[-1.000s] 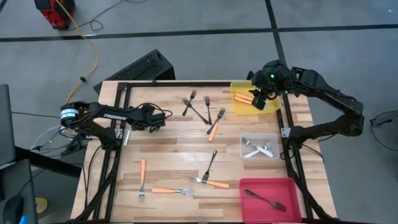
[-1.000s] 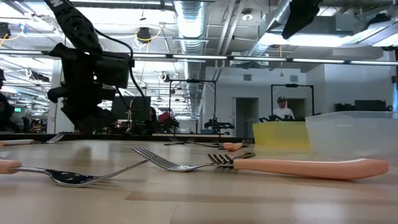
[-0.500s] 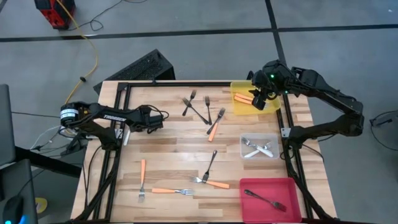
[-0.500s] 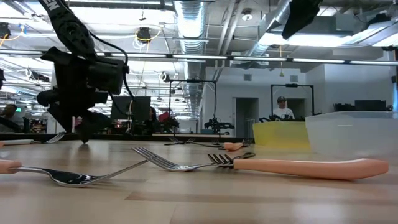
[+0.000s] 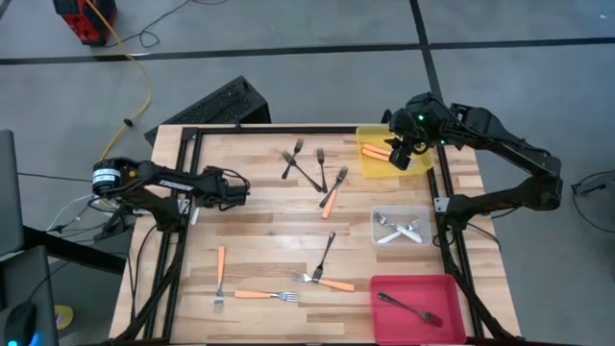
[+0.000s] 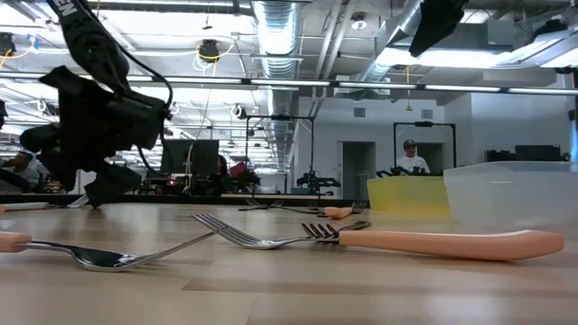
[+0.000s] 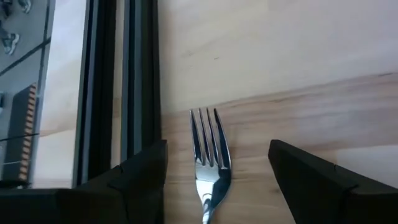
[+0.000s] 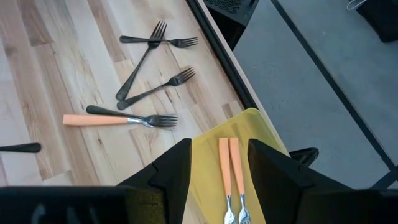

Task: Sort silverware by color (type)
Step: Put the white fork into the transparent bin

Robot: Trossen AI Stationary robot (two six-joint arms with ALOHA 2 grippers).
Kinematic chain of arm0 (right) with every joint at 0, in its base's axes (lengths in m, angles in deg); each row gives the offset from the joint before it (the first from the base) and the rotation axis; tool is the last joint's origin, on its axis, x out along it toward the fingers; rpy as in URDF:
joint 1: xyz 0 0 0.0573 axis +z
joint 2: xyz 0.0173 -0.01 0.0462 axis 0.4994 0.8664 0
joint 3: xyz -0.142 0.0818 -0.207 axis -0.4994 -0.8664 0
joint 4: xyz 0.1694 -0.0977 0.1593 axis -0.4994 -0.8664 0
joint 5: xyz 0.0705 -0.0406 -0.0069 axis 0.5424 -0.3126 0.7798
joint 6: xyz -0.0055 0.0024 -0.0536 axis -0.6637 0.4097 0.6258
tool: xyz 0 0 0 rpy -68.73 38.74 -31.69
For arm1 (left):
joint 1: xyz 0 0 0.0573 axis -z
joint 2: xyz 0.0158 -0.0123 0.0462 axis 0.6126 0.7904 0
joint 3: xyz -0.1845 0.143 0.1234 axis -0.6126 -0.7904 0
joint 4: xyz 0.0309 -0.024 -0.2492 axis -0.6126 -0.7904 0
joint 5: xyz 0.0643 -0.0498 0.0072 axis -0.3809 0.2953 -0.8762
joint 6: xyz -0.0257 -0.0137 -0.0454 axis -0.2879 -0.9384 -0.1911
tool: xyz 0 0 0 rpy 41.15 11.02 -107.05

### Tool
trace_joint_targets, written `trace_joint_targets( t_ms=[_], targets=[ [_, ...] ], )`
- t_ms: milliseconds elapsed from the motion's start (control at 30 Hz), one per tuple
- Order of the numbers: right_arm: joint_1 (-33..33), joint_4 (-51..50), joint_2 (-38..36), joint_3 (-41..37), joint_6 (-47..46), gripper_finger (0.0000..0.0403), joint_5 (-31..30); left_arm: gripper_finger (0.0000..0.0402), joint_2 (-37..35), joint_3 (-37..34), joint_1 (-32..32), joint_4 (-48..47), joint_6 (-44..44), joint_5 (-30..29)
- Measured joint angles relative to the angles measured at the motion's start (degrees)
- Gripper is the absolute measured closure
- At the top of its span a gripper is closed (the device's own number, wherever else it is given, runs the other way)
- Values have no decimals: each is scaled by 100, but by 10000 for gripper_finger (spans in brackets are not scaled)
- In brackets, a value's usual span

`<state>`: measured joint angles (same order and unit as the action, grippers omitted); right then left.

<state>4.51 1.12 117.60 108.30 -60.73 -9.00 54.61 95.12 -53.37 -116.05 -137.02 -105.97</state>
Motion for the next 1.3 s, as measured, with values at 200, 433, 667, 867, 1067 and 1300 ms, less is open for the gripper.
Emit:
trace_joint_targets(
  t_ms=[200, 433, 667, 867, 1067, 1300],
  targets=[
    [0, 0, 1, 0, 0, 219, 0, 144, 3, -127, 206, 65, -506, -17],
    [0, -1, 1, 0, -2, 219, 1, 230, 8, -132, 234, 72, -689, 83],
    [0, -21, 0, 0, -54, 219, 2, 330, 10, -207, 236, 75, -693, 126],
    [0, -213, 2, 0, -92, 219, 2, 396, 21, -247, 456, 560, -441, 96],
    [-2, -268, 1, 0, -98, 219, 2, 396, 19, -46, 674, 772, -520, -239],
    [-2, -261, 2, 0, -96, 219, 2, 395, 12, 223, 753, 1109, 29, -453]
  ],
)
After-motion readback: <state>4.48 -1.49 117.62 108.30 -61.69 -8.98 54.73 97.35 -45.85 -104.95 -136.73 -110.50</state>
